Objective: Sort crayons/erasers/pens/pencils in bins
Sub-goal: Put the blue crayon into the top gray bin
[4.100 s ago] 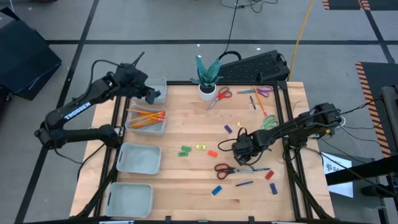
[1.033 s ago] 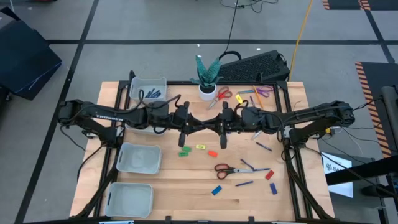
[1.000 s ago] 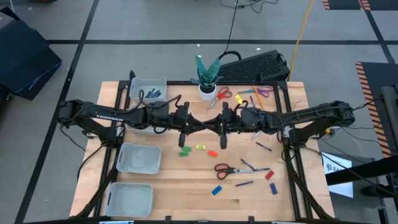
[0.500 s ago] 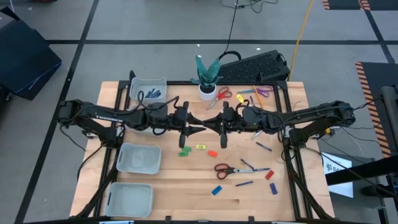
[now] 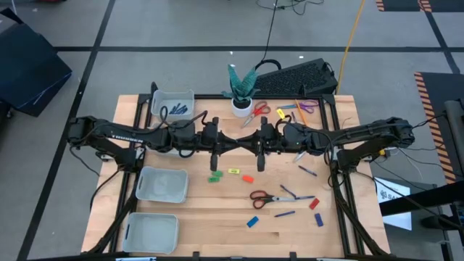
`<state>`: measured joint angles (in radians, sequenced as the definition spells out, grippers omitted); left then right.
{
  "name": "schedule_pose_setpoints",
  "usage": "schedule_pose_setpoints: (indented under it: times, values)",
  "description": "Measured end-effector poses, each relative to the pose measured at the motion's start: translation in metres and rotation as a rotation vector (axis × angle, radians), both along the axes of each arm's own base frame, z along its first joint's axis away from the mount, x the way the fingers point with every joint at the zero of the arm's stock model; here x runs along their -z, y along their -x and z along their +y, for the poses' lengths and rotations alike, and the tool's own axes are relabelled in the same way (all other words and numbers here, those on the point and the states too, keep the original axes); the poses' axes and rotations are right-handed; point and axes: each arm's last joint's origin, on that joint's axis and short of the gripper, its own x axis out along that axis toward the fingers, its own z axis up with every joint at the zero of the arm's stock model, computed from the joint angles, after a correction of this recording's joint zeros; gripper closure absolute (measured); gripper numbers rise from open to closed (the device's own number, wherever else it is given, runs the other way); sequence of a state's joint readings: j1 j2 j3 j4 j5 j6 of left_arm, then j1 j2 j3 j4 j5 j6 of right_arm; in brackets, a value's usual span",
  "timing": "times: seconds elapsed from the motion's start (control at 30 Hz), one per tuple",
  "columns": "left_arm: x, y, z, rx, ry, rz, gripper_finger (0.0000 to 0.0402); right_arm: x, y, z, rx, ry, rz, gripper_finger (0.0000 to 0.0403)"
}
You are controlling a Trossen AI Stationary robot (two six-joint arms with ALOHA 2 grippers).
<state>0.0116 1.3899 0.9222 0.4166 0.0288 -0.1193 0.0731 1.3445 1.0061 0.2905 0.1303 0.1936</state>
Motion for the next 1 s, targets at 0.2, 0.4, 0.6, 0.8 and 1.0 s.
schedule_pose_setpoints:
  times: [0.2,0.4,0.6,0.8,1.0]
  values:
    - [0.000,0.000,0.000,-0.014,0.011,-0.001,0.0364,0.000,0.000,0.000,0.002,-0.003,0.001,0.0337]
    - [0.000,0.000,0.007,-0.043,0.020,0.000,0.0387,-0.006,0.005,-0.001,0.022,-0.013,-0.022,0.0256]
    - [-0.014,0.016,0.025,-0.111,0.010,0.003,0.0367,-0.028,0.029,-0.005,0.152,0.064,-0.060,0.0199]
    - [-0.028,0.057,0.060,-0.256,-0.037,0.125,0.0388,-0.039,0.052,-0.010,0.262,0.102,-0.027,0.0173]
    - [-0.013,0.108,0.122,-0.546,0.048,0.435,0.0369,-0.034,0.057,-0.010,0.275,0.063,0.036,0.0173]
